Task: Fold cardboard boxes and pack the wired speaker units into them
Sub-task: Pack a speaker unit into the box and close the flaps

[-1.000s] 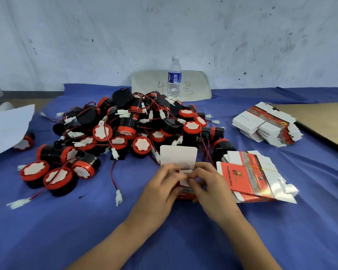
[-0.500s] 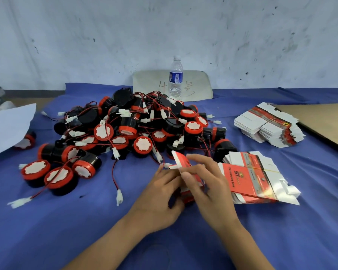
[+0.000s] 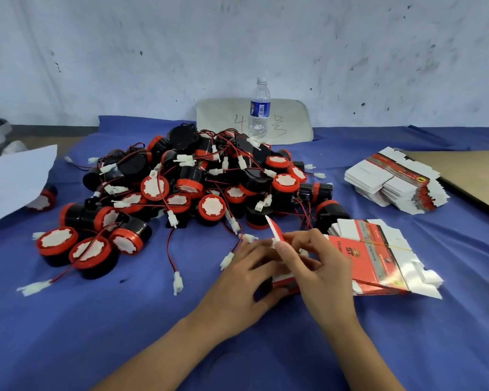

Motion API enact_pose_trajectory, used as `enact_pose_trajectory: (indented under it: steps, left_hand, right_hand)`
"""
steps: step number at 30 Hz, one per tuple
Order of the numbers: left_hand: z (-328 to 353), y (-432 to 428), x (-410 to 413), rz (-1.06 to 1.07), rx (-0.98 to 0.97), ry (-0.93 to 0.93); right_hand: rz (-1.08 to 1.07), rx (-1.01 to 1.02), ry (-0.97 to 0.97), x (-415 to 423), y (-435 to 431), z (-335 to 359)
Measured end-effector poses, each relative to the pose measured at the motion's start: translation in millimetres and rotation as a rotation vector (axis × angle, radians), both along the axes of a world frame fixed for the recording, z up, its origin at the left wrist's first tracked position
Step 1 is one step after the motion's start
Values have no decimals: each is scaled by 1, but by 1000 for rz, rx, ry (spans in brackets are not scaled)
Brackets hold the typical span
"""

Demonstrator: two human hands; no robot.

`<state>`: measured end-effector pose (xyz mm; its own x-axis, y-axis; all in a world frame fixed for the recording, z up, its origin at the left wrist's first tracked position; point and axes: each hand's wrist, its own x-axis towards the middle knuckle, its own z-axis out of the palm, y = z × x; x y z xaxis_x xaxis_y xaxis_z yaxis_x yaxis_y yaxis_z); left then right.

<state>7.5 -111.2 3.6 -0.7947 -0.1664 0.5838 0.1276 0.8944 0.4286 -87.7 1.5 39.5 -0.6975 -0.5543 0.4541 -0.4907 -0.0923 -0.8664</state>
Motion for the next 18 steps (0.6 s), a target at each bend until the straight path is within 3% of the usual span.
enact_pose_trajectory:
  steps: [13,18]
  left_hand:
    - [5,3,3,22,14,-106]
    - [6,5,1,34,103,-12]
  right_hand:
    - [-186,117,163,-18,5,-5]
    - [-113,161,315,-9,2,-6]
